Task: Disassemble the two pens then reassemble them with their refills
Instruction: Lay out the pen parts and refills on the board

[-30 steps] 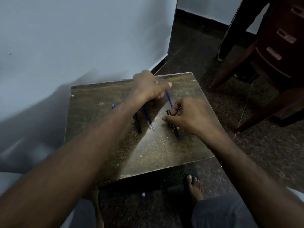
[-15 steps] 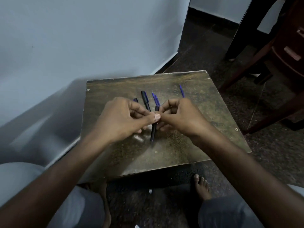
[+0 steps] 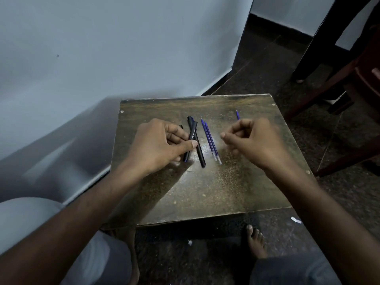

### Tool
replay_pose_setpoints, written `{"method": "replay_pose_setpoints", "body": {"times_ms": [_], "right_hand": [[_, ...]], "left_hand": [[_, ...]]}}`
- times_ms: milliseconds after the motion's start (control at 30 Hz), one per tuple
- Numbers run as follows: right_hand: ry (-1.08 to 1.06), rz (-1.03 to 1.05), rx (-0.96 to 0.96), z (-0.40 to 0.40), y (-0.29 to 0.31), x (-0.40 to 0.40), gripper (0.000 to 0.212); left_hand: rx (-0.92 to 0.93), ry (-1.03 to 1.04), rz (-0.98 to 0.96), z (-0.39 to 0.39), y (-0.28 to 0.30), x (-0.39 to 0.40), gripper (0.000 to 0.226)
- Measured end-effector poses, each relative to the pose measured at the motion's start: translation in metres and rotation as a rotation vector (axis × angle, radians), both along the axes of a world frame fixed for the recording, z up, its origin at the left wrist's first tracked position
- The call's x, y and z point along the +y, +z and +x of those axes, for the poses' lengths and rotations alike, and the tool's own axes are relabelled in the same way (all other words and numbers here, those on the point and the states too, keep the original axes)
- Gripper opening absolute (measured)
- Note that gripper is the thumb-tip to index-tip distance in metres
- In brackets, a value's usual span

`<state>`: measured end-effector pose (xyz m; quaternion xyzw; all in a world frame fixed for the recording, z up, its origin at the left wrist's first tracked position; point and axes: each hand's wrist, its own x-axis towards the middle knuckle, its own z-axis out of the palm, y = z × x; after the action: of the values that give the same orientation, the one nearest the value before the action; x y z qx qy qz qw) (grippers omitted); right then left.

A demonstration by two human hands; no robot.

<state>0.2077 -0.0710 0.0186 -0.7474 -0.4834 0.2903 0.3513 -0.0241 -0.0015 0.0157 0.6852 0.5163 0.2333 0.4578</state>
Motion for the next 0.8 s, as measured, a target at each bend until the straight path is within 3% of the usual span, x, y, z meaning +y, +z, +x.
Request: {"method": "replay_pose_setpoints", "body": {"times_ms": [67, 167, 800], "right_hand": [[0.049, -0.033, -0.231, -0.004, -0.003, -0.002, 0.015], [0.108, -0.042, -0.321, -0.011, -0.007, -0.003, 0.016], [0.061, -0.085, -0.353, -0.011, -0.011, 0.003, 0.018]], "left_hand": [[0.022, -0.001, 0.016, 0.001, 0.000, 0.000, 0.025], [0.043, -0.014, 0.030, 0.003, 0.002, 0.001, 0.025], [0.065, -0.018, 0.071, -0.001, 0.003, 0.003, 0.024]]}}
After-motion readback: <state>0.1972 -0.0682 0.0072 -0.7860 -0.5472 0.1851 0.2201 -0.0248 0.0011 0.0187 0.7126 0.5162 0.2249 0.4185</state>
